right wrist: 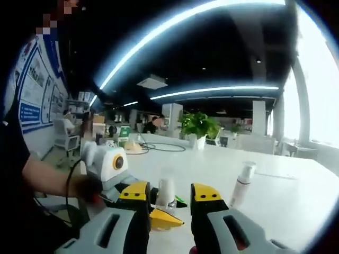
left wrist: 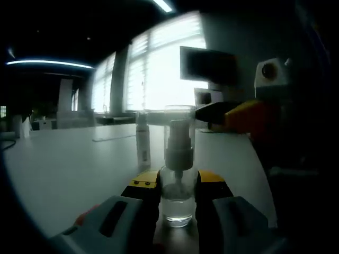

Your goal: Clamp pump bottle remove cover press pump head put on cover

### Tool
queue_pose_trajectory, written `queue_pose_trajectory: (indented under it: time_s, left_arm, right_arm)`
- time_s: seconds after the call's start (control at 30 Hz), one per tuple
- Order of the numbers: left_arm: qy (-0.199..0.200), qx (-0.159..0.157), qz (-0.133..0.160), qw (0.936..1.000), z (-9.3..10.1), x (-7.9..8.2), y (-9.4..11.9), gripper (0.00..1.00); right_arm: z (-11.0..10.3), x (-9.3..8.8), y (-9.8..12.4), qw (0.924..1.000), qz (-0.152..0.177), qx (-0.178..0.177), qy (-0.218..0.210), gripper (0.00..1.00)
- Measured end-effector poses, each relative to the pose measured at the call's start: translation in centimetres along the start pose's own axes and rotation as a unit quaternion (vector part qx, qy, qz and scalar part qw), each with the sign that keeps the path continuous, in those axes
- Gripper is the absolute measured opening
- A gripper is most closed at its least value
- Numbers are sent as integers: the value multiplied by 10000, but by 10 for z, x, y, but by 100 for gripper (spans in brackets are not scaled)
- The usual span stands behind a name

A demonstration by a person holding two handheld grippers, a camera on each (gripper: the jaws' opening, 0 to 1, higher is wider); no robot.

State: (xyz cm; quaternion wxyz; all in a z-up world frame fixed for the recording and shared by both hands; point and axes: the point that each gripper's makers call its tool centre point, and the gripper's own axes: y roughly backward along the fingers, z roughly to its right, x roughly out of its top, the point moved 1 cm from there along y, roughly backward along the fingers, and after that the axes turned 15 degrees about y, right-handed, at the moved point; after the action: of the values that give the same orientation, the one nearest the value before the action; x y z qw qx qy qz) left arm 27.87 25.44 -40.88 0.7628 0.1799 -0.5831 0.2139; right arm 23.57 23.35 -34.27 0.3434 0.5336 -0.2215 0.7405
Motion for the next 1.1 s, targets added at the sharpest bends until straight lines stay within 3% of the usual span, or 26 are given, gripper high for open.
queue_pose_trajectory:
  time_s: [0.3,0.8,1.1]
  left_arm:
    - [-43,204,59,9998,-1,0,4,16]
    - [-42,450,115,9989,-5,1,7,16]
    - [-86,451,122,9989,-6,2,8,16]
  right_arm:
    - [8,-2,19,9999,138,43,77,25]
    - [36,-8,38,9993,252,-212,-151,23]
    - [49,-29,56,9981,317,-447,-284,24]
